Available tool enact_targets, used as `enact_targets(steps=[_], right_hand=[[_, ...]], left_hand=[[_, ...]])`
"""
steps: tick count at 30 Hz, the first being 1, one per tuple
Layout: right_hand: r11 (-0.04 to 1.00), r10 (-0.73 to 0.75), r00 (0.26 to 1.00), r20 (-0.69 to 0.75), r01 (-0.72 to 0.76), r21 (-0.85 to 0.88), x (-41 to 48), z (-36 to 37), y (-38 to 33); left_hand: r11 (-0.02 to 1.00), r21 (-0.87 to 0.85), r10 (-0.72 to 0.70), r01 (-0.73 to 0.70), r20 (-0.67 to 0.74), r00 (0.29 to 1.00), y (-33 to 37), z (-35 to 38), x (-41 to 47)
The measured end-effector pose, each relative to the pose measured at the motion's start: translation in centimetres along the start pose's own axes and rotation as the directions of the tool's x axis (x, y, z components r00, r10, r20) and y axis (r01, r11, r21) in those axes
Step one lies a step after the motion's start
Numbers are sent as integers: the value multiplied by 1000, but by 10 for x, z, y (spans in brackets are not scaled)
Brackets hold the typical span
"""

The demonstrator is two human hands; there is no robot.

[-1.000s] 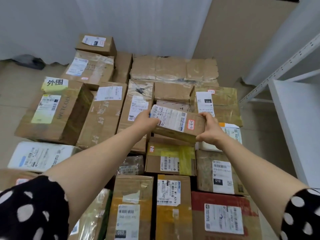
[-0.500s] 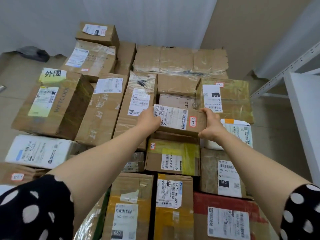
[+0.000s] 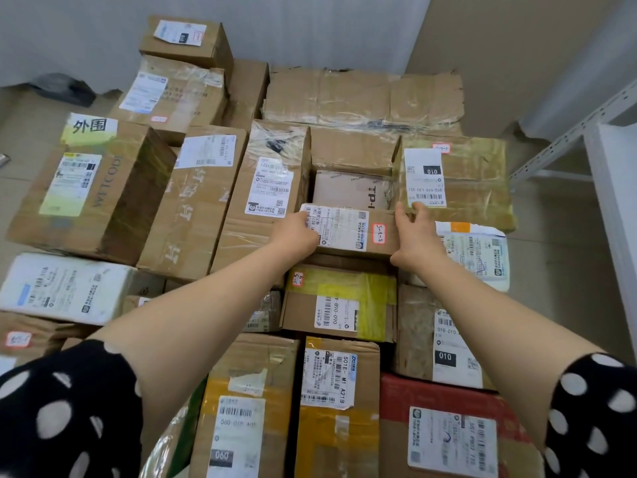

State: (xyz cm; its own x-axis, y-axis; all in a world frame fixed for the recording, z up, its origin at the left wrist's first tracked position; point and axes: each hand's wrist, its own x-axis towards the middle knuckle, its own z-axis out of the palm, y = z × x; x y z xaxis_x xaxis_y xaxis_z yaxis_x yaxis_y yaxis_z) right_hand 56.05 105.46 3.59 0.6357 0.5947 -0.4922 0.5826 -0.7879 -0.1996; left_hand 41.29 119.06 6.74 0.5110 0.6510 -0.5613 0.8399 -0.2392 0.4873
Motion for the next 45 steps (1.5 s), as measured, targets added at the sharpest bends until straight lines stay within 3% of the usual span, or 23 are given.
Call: enact_targets(steps=[3,7,12,18,33,40,45], right_hand=[[984,-60,996,-61,48,-169,6,5,0],[971,-95,995,-28,86,-224,8,14,0],[977,-119,993,-26,113,-179,6,20,-6],[979,-112,993,38,117,-166,2,24,-10],[978,-167,986,22,168,-127,-48,-6,1],[990,-59,994,-87,47,-135,-127,-76,40],[984,148,950,-274,-169,-55,-219,-122,80]], left_hand=[[999,40,6,-6,6,1000,-1,6,4],[996,86,-3,1,31,1000,-2,18,6],[990,139,-6,1,35,999,-4,22,8],[947,287,131,-147,76,988,-6,25,3],[914,361,171,-183,67,983,20,-14,-52],[776,518,352,-360,117,928,97,-36,-115],[579,582,554,-570,232,800,165,-32,-177]])
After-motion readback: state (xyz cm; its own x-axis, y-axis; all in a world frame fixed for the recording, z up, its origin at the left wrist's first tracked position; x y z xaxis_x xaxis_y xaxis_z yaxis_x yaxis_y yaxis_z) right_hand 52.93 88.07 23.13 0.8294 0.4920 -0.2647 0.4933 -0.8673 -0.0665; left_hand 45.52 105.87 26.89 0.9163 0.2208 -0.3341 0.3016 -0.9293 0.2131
